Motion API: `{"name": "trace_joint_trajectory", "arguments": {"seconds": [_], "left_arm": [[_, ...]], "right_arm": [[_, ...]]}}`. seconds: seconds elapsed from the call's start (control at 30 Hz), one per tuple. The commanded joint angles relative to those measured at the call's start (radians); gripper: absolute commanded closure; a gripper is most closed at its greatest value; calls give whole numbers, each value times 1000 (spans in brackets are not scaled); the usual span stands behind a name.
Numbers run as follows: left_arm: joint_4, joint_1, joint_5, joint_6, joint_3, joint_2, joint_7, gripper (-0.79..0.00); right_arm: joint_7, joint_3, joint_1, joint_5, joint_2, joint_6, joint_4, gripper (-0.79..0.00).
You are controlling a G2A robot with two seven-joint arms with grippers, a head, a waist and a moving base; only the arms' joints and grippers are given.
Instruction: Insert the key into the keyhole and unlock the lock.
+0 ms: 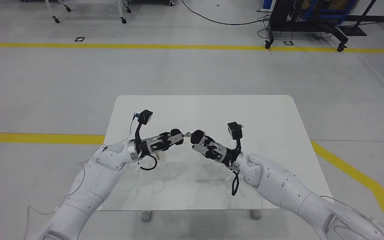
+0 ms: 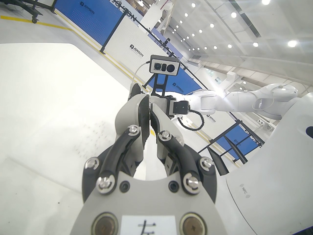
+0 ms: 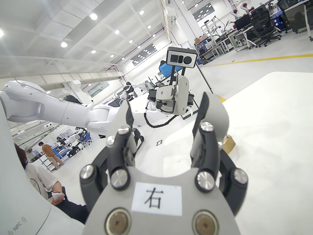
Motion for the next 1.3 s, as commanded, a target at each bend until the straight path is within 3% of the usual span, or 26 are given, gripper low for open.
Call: {"name": "trace_joint_trajectory", "arguments": {"seconds": [0.0,0.23,0.3,0.43,0.6,0.73,0.93,1.0,1.13,1.27], "left_arm": [[-1,0,0,0,0,0,0,0],[-14,2,30,15,-6,1,14,0],[-31,7,103,22,-27,6,39,0],[-74,26,193,20,-51,16,42,0],[-112,25,215,37,-24,25,-58,0],[-148,19,231,55,22,29,-76,0],[-144,-1,229,54,59,37,-75,0],[-143,-4,229,51,66,39,-72,0],[-139,-12,230,42,80,43,-63,0],[-134,-20,228,38,92,45,-59,0]], "right_arm": [[0,0,0,0,0,0,0,-785],[8,0,-1,-5,0,11,2,-785],[113,11,17,-93,9,92,-2,-785],[321,61,23,-115,52,113,-25,-785],[485,157,-33,-60,120,81,-113,-785],[585,215,-82,24,161,50,-182,-785],[696,250,-119,100,185,72,-234,-548],[717,254,-121,112,186,80,-241,-536],[746,259,-121,135,183,101,-252,-391],[762,260,-116,146,176,115,-253,-357]]}}
